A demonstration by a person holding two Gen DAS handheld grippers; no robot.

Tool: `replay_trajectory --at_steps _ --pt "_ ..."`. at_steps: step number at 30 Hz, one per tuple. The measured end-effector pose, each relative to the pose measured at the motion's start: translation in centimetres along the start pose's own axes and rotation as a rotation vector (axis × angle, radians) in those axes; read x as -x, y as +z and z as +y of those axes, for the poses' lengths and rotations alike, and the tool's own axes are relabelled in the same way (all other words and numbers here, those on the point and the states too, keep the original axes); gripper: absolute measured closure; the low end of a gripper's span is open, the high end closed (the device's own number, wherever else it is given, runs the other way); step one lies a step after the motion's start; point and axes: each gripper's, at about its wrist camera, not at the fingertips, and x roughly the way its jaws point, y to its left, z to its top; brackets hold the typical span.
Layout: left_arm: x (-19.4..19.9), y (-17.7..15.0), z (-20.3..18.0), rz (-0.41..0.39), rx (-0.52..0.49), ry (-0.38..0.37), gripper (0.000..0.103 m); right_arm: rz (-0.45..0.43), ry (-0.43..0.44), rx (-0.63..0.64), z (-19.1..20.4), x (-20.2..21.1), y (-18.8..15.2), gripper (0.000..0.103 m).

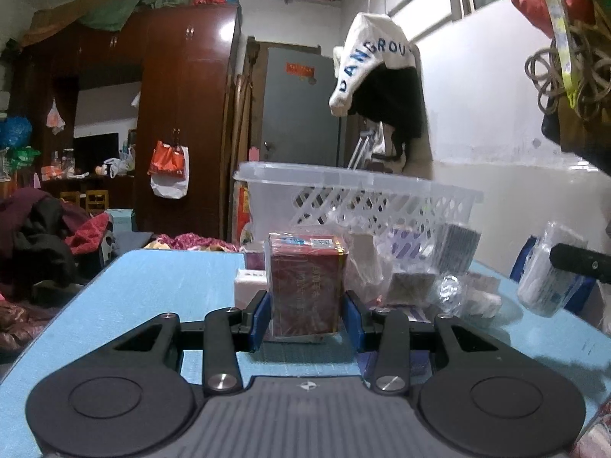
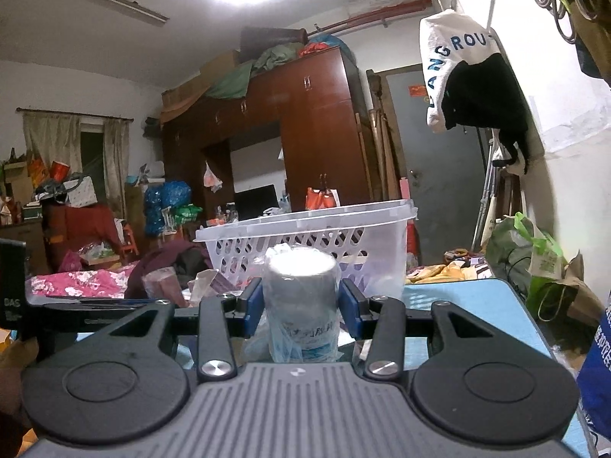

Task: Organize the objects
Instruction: 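Lift both held items over the white basket and open both tools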

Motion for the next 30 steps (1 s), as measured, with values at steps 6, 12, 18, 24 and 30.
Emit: replay_trajectory --at_steps 6,12,18,24,30 --pt "1.3 1.1 0.5 -0.041 0.021 -0.002 0.058 -0.009 -0.001 -0.002 0.0 0.1 0.7 0.057" --pt "0.5 7.5 0.2 -0.125 -0.059 -0.04 0.058 -0.053 -0.014 0.079 0.6 -1.5 6.1 0.057" --pt "-4.9 15.5 -1.2 -0.116 -0.084 -0.065 0.058 -0.079 -0.049 0.216 1.0 -7.7 12.4 0.057" --pt "-12.1 15.3 -1.8 0.07 -0.063 -0.056 0.044 0.06 -0.042 0.179 -1.0 -15.1 12.1 0.036" --pt "-8.0 11.9 -1.2 -0.002 -0.081 -0.033 0.021 0.035 -0.034 0.088 -1.8 -10.5 9.3 0.0"
